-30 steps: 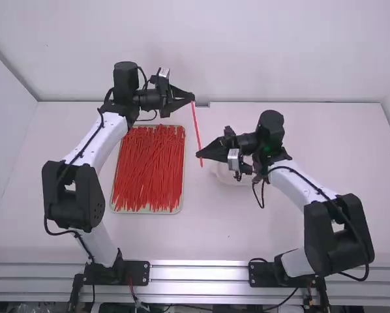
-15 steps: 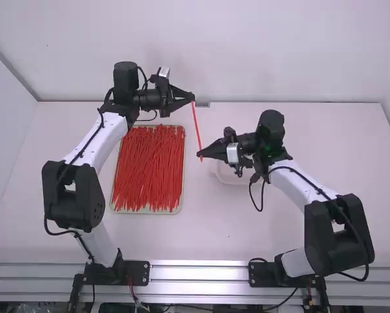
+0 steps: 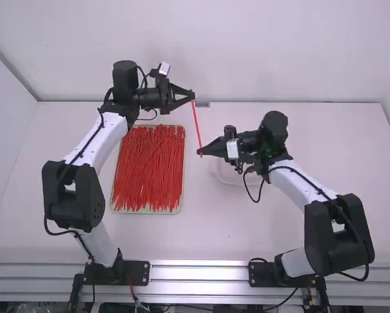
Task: Fasten the cable tie
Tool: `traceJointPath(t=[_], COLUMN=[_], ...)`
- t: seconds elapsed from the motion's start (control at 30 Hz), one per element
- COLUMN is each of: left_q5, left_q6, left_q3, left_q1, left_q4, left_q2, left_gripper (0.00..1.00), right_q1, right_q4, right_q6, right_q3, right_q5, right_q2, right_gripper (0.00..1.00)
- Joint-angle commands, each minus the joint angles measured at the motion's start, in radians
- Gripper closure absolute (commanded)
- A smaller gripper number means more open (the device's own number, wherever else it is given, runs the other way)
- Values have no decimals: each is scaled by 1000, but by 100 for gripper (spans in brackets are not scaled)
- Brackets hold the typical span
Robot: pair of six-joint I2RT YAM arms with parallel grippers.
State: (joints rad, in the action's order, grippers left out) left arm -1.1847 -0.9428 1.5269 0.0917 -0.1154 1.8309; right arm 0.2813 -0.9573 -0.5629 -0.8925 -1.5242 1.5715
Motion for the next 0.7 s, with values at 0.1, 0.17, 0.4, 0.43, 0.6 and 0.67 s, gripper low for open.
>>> traceJointPath(t=[0.1,0.17,0.4,0.43,0.6,0.67], left_q5=[-4,-3,-14,-42,-154,-186], left_q6=[167,216,425,485,705,808], left_q3=[23,23,23,23,23,23], left_q1=[-8,-3,-1,-1,0,0], left_q4=[-87,-118,-245,-268,-298,-298], left_q2=[2,2,2,2,2,2], left_gripper=[98,98,98,98,98,98], right_q1=[16,22,59,61,60,60], right_q4=[-184,-232,-293,-292,-293,-292], right_q6=[519,644,1069,1130,1309,1381], right_q3=[7,7,8,8,8,8], right_q5=[127,206,410,426,429,430], right_q2=[5,5,5,5,5,5], right_gripper=[100,100,100,100,100,100])
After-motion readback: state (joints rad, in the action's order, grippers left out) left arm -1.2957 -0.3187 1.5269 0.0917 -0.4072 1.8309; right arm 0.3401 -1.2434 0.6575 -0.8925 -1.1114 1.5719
